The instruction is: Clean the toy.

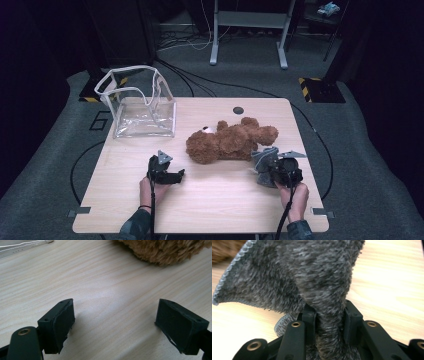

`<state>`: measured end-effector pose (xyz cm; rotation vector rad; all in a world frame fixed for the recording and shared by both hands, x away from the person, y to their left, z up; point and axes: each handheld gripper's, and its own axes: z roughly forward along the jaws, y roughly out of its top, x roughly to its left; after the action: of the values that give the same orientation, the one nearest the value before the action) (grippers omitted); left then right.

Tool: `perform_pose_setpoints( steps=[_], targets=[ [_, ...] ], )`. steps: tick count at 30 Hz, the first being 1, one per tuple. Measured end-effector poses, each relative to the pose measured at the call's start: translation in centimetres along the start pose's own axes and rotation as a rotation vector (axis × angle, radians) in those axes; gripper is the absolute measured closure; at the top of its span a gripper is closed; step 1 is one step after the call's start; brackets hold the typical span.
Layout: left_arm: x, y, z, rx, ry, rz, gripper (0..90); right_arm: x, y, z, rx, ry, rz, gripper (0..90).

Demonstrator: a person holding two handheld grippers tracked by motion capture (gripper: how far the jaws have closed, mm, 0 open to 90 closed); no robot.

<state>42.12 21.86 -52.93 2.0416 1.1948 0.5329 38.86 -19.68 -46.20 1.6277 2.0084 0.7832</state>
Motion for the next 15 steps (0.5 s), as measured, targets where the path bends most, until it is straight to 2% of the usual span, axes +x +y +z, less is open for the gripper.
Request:
perform_pose_setpoints(
  steps=[5, 11, 15],
  targets=[
    [0.0, 0.0, 0.0, 0.0, -0.001, 0.001, 15.3, -1.8, -0.5, 0.1, 0.025, -0.031, 0.05, 67.8],
    [0.0, 0.0, 0.0, 0.0, 0.0, 0.003, 15.3, -3.5, -0.4, 0.6, 0.06, -0.073, 0.078, 66.8],
    [0.0, 0.0, 0.0, 0.0, -0.001, 0.003, 15.4, -4.2, 0.0, 1.6, 0.099, -0.111, 0.093, 62.8]
  ],
)
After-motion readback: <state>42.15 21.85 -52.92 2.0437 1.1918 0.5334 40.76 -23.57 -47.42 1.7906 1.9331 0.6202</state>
